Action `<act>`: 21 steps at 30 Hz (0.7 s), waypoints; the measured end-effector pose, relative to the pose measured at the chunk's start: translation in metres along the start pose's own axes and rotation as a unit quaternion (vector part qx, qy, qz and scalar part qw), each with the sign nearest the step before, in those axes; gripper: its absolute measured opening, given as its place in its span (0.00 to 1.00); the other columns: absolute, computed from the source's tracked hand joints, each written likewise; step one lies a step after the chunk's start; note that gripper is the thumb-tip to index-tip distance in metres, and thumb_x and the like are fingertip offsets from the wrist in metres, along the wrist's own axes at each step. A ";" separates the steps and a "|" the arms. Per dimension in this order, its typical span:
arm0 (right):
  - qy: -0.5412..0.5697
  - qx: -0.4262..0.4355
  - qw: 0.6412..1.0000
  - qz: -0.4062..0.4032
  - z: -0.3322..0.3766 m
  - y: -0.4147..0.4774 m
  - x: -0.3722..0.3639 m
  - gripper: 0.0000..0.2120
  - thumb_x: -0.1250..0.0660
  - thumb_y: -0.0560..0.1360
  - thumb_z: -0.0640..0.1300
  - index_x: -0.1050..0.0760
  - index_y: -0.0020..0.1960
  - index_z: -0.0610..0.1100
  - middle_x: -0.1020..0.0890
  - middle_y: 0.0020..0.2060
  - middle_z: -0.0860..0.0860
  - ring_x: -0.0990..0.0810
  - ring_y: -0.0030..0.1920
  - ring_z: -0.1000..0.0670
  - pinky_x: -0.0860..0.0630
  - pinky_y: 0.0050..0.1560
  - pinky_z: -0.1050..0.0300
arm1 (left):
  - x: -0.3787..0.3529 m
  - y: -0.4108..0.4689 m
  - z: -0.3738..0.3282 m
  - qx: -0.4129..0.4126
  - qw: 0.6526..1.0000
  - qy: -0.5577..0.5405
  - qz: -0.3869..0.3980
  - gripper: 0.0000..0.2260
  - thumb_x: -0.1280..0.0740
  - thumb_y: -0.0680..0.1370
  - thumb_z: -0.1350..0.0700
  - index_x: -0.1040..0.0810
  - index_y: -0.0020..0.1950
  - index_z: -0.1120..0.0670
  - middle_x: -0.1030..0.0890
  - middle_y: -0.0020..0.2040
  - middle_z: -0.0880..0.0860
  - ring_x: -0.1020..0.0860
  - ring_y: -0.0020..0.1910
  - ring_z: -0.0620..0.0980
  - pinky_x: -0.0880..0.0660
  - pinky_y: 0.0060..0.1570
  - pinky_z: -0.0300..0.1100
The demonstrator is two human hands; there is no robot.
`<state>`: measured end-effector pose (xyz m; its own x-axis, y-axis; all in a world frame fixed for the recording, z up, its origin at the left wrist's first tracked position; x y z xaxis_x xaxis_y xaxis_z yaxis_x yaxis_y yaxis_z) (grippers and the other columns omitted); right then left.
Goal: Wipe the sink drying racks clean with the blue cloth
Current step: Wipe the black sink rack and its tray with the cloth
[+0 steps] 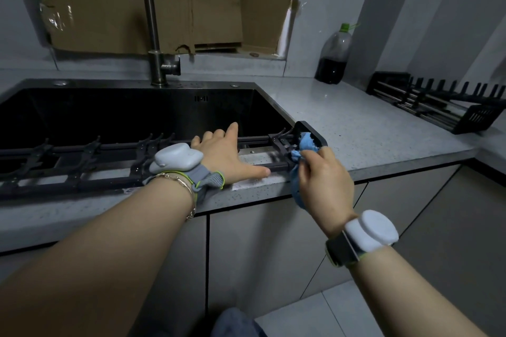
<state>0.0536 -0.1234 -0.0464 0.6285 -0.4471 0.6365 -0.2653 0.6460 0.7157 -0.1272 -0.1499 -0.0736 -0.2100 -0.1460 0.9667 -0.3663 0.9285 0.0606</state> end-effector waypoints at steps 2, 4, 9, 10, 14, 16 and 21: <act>-0.007 0.022 1.000 0.011 0.014 -0.005 -0.003 0.10 0.39 0.71 0.43 0.21 0.41 0.40 0.25 0.37 0.43 0.25 0.31 0.40 0.39 0.27 0.59 | 0.001 0.000 0.000 0.003 1.000 0.001 -0.005 0.52 0.35 0.64 0.28 0.53 0.77 0.52 0.37 0.73 0.55 0.39 0.71 0.58 0.47 0.71 0.55; -0.006 0.056 0.998 0.027 0.035 -0.012 -0.012 0.12 0.42 0.72 0.45 0.21 0.42 0.42 0.25 0.38 0.44 0.25 0.32 0.41 0.39 0.27 0.59 | 0.002 0.000 0.000 0.003 1.000 0.005 -0.014 0.52 0.35 0.64 0.27 0.52 0.77 0.52 0.36 0.72 0.56 0.38 0.71 0.58 0.46 0.70 0.55; 0.069 -0.011 0.998 0.004 0.013 -0.015 -0.011 0.13 0.41 0.74 0.43 0.20 0.51 0.41 0.24 0.42 0.43 0.24 0.36 0.41 0.35 0.33 0.58 | 0.002 -0.001 0.000 0.002 1.000 0.010 -0.014 0.52 0.35 0.64 0.27 0.51 0.77 0.53 0.36 0.73 0.56 0.38 0.70 0.58 0.45 0.70 0.55; 0.091 -0.035 0.995 -0.008 0.000 -0.019 -0.007 0.12 0.40 0.75 0.41 0.20 0.53 0.41 0.24 0.42 0.42 0.24 0.38 0.41 0.34 0.35 0.58 | 0.001 -0.001 -0.001 0.001 1.000 0.010 -0.010 0.52 0.35 0.64 0.27 0.52 0.77 0.53 0.36 0.73 0.56 0.38 0.71 0.58 0.46 0.70 0.55; 0.098 -0.088 0.991 -0.026 -0.022 -0.021 -0.003 0.14 0.41 0.75 0.40 0.21 0.55 0.39 0.24 0.41 0.41 0.24 0.40 0.40 0.32 0.38 0.56 | 0.001 0.000 0.000 0.001 1.000 0.005 -0.011 0.52 0.35 0.64 0.27 0.52 0.77 0.53 0.37 0.73 0.55 0.39 0.71 0.58 0.47 0.71 0.55; 0.078 -0.044 0.996 -0.010 -0.003 -0.013 -0.008 0.15 0.42 0.72 0.42 0.20 0.49 0.39 0.25 0.40 0.41 0.24 0.37 0.40 0.33 0.35 0.57 | 0.001 0.001 -0.001 0.000 1.000 0.006 -0.010 0.52 0.35 0.64 0.27 0.52 0.77 0.53 0.37 0.73 0.55 0.39 0.71 0.58 0.47 0.71 0.55; 0.088 0.012 0.996 0.006 0.029 -0.008 -0.017 0.12 0.41 0.72 0.40 0.20 0.42 0.38 0.24 0.37 0.43 0.25 0.31 0.42 0.29 0.29 0.55 | 0.001 0.000 -0.001 0.002 1.000 0.005 -0.019 0.52 0.35 0.64 0.27 0.51 0.77 0.52 0.36 0.73 0.55 0.38 0.71 0.58 0.46 0.70 0.55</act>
<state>0.0235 -0.1387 -0.0547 0.7431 -0.3225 0.5863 -0.2898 0.6346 0.7164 -0.1261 -0.1496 -0.0722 -0.1868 -0.1772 0.9663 -0.3776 0.9210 0.0959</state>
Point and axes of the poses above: each hand's wrist, its own y-axis towards the middle knuckle, its own x-axis out of the back of the hand, z = x × y, the point moved 10 cm from there along y, towards the middle knuckle
